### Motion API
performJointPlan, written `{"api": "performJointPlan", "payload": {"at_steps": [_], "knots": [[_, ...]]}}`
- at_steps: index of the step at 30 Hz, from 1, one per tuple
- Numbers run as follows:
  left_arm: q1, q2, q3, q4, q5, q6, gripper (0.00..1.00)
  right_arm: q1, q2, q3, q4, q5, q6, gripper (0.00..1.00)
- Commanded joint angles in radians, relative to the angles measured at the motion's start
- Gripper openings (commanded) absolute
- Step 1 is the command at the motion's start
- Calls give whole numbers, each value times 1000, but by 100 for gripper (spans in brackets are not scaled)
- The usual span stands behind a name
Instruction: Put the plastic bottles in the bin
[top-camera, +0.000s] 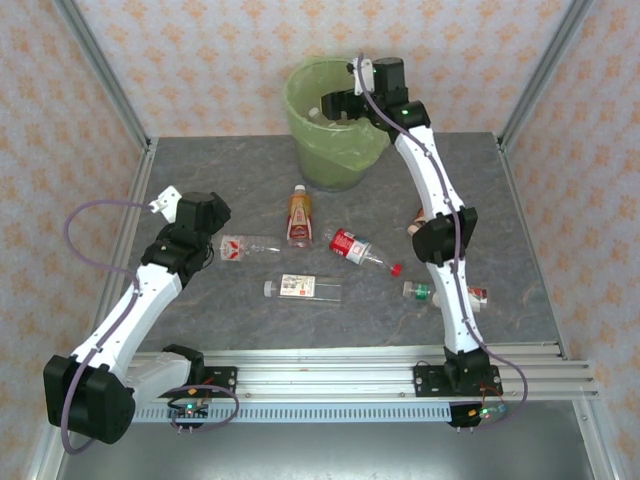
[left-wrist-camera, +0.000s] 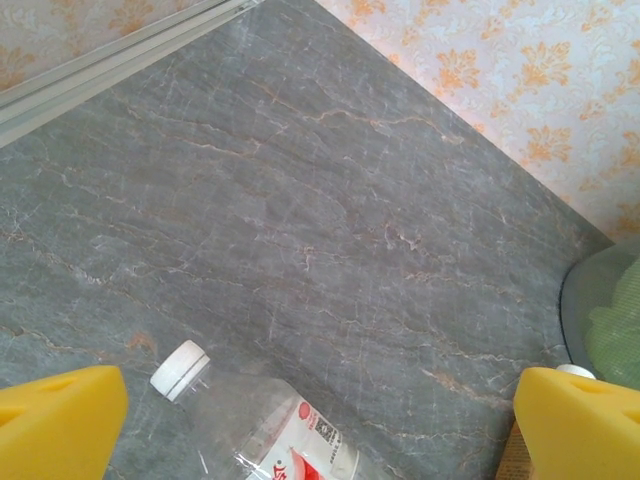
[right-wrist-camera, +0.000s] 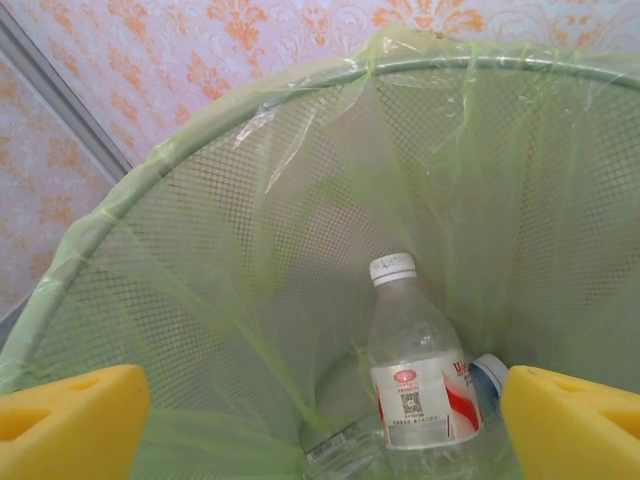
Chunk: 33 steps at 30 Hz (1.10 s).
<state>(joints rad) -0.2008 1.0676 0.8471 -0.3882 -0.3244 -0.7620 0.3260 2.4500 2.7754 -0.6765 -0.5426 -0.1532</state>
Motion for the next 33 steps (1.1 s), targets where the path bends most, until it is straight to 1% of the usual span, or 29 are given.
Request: {"api": "performJointPlan", "payload": {"at_steps": [1,5,10,14,19,21,25,30,33], "knots": [[8,9,3,-50,0,-8,100,0,-185,-80,-13,28,-27,96],[7,18,16,-75,55,-39,100,1,-283,-155,-18,23,-31,100],[8,23,21,-109,114,-105,100,1,-326,-94,-106,5,-15,99],[8,33,14,-151,143,-229,100,1,-341,-18,-190,-9,2,99],[8,59,-4,-195,174,-378,100,1,-414,-74,-246,-5,-15,99],[8,78,-13,-205,186,-436,100,1,-486,-186,-227,12,-39,99],[8,124,-45,-175,204,-497,100,2,-670,-491,-114,62,-100,99],[7,182,-47,-136,211,-548,100,2,-807,-695,-101,69,-132,99],[8,214,-48,-100,236,-595,100,2,-889,-866,-21,64,-102,99]]}}
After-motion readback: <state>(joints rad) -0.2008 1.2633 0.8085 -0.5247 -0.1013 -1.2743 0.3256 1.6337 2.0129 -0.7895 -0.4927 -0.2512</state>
